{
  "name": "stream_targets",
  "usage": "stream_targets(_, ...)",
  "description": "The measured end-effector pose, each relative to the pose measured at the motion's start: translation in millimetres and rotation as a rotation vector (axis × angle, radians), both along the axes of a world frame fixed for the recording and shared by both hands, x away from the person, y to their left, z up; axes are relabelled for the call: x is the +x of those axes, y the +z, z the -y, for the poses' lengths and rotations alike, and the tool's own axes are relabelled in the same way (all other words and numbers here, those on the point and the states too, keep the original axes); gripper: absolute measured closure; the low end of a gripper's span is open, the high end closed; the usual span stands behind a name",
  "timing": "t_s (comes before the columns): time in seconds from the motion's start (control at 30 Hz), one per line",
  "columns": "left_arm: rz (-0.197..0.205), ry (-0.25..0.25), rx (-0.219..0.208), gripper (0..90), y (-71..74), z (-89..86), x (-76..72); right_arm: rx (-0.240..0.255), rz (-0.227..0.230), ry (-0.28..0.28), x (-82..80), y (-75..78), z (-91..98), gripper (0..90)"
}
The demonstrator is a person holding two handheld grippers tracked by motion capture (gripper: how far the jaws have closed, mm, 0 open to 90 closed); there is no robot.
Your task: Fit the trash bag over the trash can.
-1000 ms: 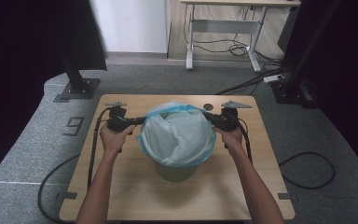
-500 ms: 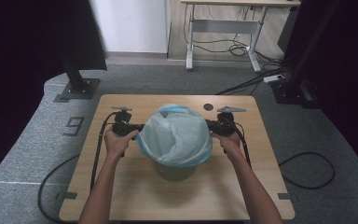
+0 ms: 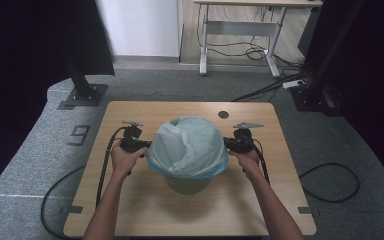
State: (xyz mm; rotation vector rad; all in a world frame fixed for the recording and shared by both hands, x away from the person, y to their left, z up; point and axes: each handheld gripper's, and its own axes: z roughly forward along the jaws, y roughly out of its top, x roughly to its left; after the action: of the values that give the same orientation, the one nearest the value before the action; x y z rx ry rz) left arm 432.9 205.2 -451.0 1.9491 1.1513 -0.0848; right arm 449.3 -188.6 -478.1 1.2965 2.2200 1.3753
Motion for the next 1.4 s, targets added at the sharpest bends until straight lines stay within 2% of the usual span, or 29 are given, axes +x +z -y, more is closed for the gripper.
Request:
stream_targets(0.07, 0.005, -0.012, 0.011, 90.0, -1.6, 1.3, -4.1, -0.016, -0.006, 0.012, -5.9, -3.5, 1.6, 88.8)
stream_targets(0.1, 0.008, -0.014, 0.019, 90.0, -2.1, 2.0, -5.6, -0.017, 0.008, 0.011, -9.1, -4.4, 3.1, 88.8)
stream_targets(0.2, 0.011, -0.009, 0.010, 89.9, -2.2, 1.5, -8.0, 0.003, 0.018, -0.010, -15.0, -3.3, 9.5, 88.1)
stream_targets(0.23, 0.013, -0.008, 0.013, 89.9, -1.8, 0.7, -8.6, 0.008, 0.043, -0.027, -17.4, 0.2, 11.9, 84.5)
stream_targets(0.3, 0.015, -0.003, 0.005, 89.9, -1.2, -1.5, -9.3, 0.032, 0.121, -0.076, -23.8, 10.3, 17.9, 71.2)
stream_targets(0.33, 0.017, 0.000, -0.002, 89.8, -0.9, -3.1, -9.4, 0.042, 0.145, -0.102, -27.0, 16.0, 21.6, 68.3)
stream_targets(0.47, 0.025, 0.012, -0.021, 89.8, 0.5, -7.6, -10.8, 0.097, 0.229, -0.142, -44.2, 36.4, 37.6, 62.5)
stream_targets(0.6, 0.043, 0.020, -0.026, 89.7, 2.9, -9.2, -13.0, 0.136, 0.275, -0.075, -73.7, 48.3, 42.4, 55.5)
stream_targets(0.77, 0.087, 0.035, -0.023, 89.6, 5.9, -9.8, -16.1, 0.178, 0.275, 0.045, -105.3, 50.3, 36.8, 46.6)
stream_targets(0.87, 0.112, 0.048, -0.018, 89.7, 8.3, -10.5, -18.4, 0.205, 0.260, 0.138, -116.2, 48.5, 30.0, 40.9)
stream_targets(0.97, 0.126, 0.057, -0.020, 89.7, 10.6, -13.0, -19.8, 0.213, 0.241, 0.207, -124.2, 43.9, 22.1, 36.2)
stream_targets(1.13, 0.121, 0.052, -0.025, 89.7, 10.1, -14.3, -20.2, 0.192, 0.225, 0.261, -131.3, 37.1, 12.2, 32.2)
stream_targets(1.23, 0.115, 0.050, -0.033, 89.7, 8.6, -14.0, -20.3, 0.179, 0.224, 0.266, -131.5, 33.7, 8.7, 35.5)
stream_targets(1.4, 0.107, 0.049, -0.039, 89.7, 6.3, -15.2, -19.6, 0.153, 0.262, 0.258, -133.3, 29.6, 7.0, 57.5)
